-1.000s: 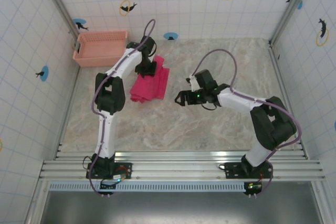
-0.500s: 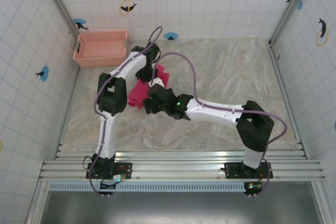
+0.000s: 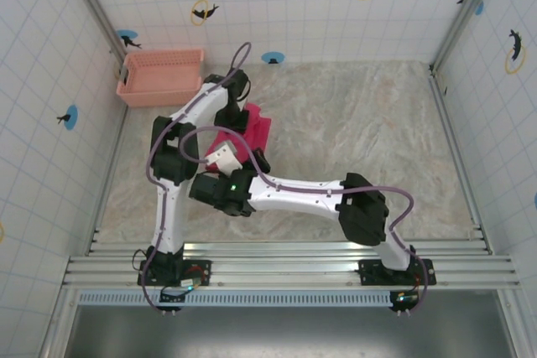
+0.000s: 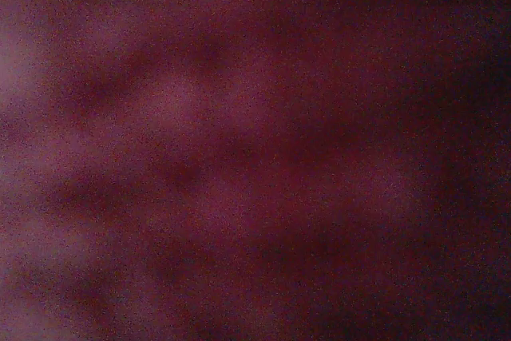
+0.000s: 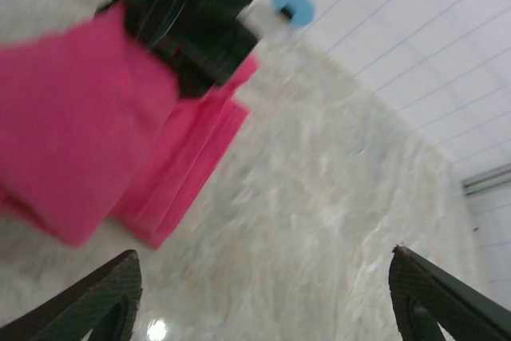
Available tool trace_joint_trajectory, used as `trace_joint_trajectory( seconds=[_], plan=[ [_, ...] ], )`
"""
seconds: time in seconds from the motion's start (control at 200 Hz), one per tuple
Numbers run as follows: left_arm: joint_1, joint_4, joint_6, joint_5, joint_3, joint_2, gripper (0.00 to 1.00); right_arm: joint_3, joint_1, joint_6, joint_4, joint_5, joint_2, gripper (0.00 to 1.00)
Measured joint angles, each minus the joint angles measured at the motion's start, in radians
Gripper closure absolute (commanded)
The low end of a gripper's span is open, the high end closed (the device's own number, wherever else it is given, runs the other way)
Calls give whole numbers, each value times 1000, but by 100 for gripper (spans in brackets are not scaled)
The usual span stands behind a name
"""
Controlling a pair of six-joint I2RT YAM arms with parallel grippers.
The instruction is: Roll up the long pants
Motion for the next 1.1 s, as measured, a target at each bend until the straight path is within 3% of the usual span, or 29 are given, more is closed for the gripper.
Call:
trace_joint_trajectory(
  seconds=[0.075, 0.16, 0.3, 0.54, 0.756, 1.101],
  plan=[
    [-4, 13, -4, 21, -26, -16, 100, -181, -61, 43, 120, -154, -66, 22],
    [-3, 22, -8, 49, -45, -27, 100, -309, -150, 103, 174, -291, -132, 15],
    [10, 35, -23, 88, -60, -33, 100, -348, -249, 189, 289, -474, -195, 7],
    [24, 58, -41, 138, -79, -40, 100, -322, -256, 298, 431, -707, -223, 0],
    [24, 72, -51, 158, -95, -48, 100, -158, -231, 377, 405, -758, -166, 1],
    [24, 111, -67, 185, -140, -71, 100, 174, -220, 443, 264, -750, 131, 0]
  ],
)
